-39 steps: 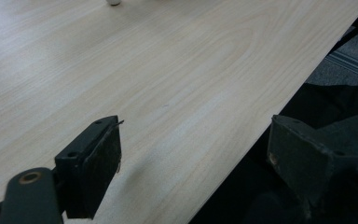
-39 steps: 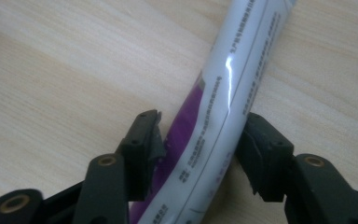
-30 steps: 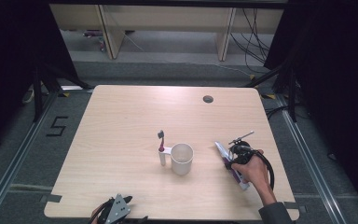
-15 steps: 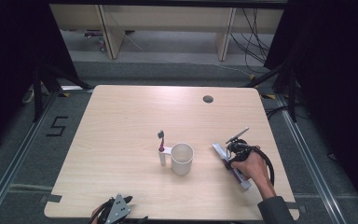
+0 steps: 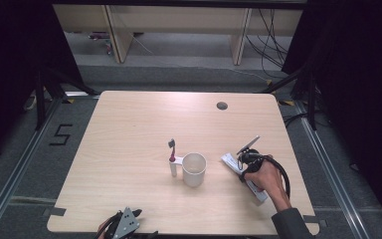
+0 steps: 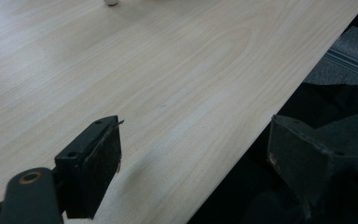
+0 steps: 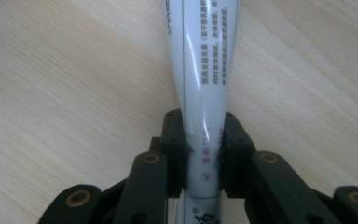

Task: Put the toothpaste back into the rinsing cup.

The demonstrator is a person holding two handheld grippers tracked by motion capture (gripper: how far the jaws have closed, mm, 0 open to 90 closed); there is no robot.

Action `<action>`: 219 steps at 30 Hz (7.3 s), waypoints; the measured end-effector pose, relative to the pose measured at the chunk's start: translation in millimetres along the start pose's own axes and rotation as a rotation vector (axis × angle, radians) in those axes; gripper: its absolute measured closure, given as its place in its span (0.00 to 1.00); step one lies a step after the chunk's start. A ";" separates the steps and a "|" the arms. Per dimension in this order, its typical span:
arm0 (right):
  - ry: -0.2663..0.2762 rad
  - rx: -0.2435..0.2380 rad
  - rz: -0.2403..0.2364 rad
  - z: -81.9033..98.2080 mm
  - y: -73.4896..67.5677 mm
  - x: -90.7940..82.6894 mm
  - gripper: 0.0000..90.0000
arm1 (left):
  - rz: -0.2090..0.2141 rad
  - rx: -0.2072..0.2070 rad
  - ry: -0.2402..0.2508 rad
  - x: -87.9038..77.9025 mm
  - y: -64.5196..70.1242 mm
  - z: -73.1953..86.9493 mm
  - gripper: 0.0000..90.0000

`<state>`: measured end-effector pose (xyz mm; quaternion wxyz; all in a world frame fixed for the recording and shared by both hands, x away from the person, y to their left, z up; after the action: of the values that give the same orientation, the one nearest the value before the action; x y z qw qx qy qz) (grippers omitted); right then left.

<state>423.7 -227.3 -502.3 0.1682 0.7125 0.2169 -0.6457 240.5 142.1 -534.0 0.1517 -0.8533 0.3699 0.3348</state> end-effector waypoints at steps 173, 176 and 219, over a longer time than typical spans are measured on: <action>0.813 -0.249 -0.316 -48.8 -108.0 -21.2 0.84 | 0.023 -0.001 0.013 1.1 2.3 0.0 0.20; 0.812 -0.273 -0.290 -48.0 -106.3 -20.0 0.83 | 0.021 -0.003 0.014 1.1 2.2 -0.1 0.20; 0.929 -0.165 -0.331 -15.6 -80.2 -56.0 0.48 | 0.015 0.008 -0.004 1.4 2.0 1.0 0.20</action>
<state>390.7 -156.2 -441.7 0.0046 0.8652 0.4294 -0.2590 239.3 140.5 -535.7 0.1534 -0.8492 0.3771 0.3362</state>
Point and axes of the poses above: each handheld gripper's, and its own axes: x roughly forward along the jaws, z roughly out of its underside, y roughly to its right, the point moved 3 cm from there along x, roughly forward along the jaws, and after that the axes turned 4 degrees about -y, right-handed, at the moved point
